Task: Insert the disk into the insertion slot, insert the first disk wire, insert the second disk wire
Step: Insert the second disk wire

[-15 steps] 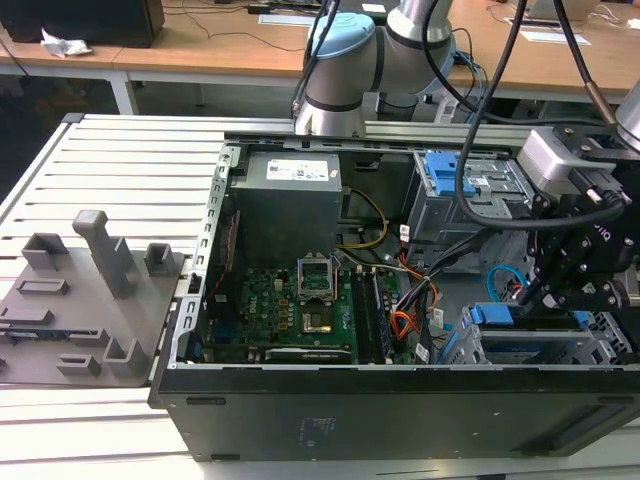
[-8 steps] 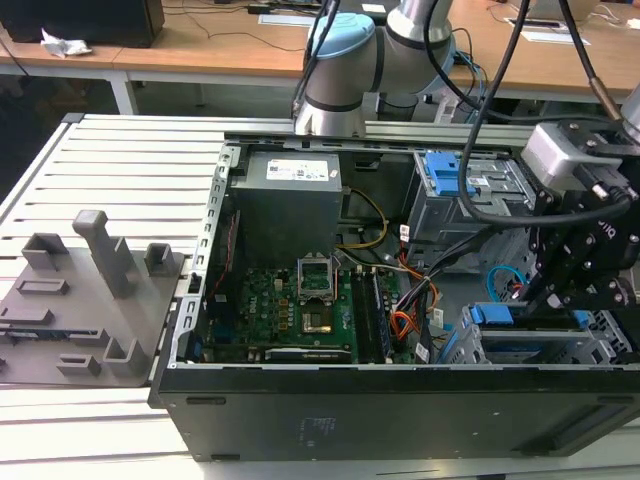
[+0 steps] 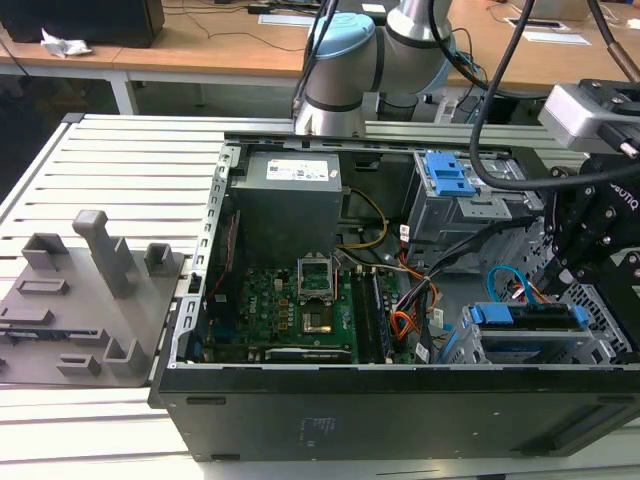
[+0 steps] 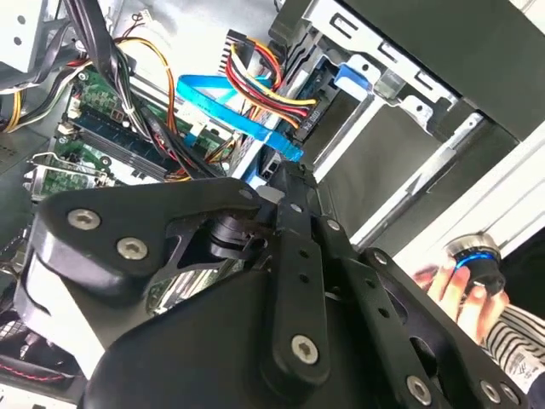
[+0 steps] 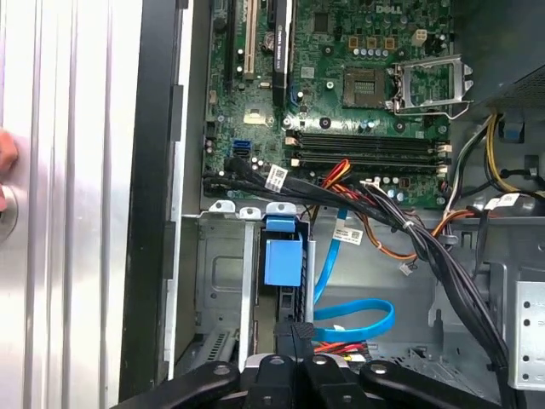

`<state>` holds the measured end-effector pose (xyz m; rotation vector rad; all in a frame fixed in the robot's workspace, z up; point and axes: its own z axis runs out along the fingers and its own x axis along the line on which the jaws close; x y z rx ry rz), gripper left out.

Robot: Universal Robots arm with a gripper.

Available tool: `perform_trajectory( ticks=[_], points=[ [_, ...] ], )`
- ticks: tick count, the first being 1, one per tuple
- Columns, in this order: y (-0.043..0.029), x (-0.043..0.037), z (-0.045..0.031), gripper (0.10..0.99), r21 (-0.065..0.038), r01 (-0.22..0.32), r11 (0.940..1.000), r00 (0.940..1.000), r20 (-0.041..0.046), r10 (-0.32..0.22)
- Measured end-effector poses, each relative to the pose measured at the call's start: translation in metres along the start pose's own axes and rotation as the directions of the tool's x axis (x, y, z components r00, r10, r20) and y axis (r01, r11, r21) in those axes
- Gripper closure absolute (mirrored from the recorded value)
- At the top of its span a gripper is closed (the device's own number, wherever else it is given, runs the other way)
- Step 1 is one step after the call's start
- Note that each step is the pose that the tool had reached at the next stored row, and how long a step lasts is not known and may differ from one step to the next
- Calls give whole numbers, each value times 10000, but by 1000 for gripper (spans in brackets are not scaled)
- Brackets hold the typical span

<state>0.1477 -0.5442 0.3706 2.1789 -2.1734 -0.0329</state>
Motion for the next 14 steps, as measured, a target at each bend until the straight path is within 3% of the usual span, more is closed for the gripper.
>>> perform_trajectory(
  ticks=[2,6,14],
  points=[
    [12,0,-2,980,0,-2,10000,10000,-3,2],
    [160,0,12,980,1,-1,10000,10000,-1,1],
    [170,0,12,980,0,0,10000,10000,-2,0]
  ],
)
